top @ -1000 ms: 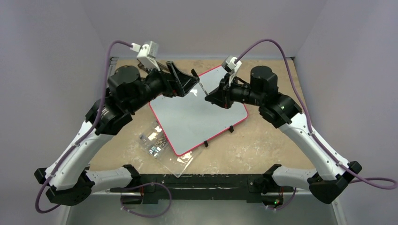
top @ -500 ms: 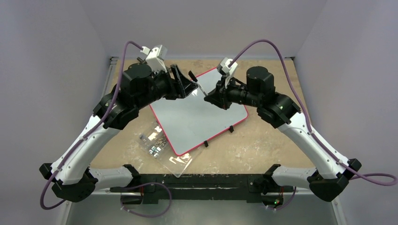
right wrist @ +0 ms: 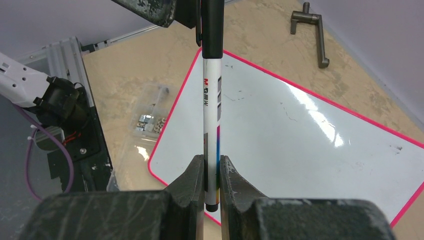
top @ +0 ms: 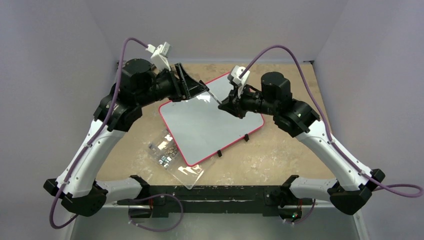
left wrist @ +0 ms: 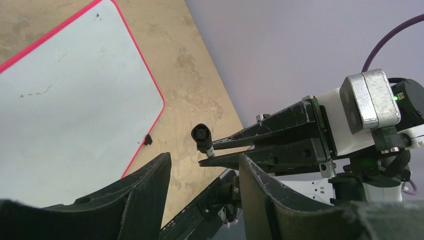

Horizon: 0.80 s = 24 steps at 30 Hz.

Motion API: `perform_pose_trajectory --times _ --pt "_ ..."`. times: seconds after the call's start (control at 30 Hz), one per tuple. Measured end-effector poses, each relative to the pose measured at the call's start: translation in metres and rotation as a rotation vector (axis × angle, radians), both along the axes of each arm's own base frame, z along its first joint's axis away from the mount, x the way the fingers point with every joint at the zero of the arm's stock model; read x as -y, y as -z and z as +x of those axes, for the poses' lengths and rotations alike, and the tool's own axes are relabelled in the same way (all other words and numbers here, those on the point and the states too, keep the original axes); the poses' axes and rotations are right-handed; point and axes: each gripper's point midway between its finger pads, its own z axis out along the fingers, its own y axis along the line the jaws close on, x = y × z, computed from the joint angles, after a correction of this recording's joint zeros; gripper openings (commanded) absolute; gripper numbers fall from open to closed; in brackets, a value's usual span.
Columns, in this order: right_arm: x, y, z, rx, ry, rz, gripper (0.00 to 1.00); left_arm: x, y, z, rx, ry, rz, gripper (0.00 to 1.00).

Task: Write a sentence on the whiteboard
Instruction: Open the whiteboard marker at the center of the board.

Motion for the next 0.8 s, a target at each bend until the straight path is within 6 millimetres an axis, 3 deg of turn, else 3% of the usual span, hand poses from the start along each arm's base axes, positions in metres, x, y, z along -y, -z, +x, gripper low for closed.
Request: perform_pose_trajectory --times 0.43,0.57,0.67,0.8 --pt "-0.007 0.005 -0.012 0.022 -0.058 -0.037 0.00 0.015 0.014 0.000 -0.083 0.103 -0.014 0.32" --pt "-0.008 0.006 -0.015 0.027 -0.069 -0.044 0.00 0.014 0.014 0.001 -0.086 0.103 -0.015 0.19" --pt "-0.008 0.007 -0.016 0.030 -0.072 -0.049 0.00 0.013 0.014 0.001 -0.088 0.105 -0.017 0.00" --pt "-0.008 0.007 -0.015 0.039 -0.070 -0.052 0.00 0.013 0.014 0.001 -0.088 0.104 -0.017 0.00"
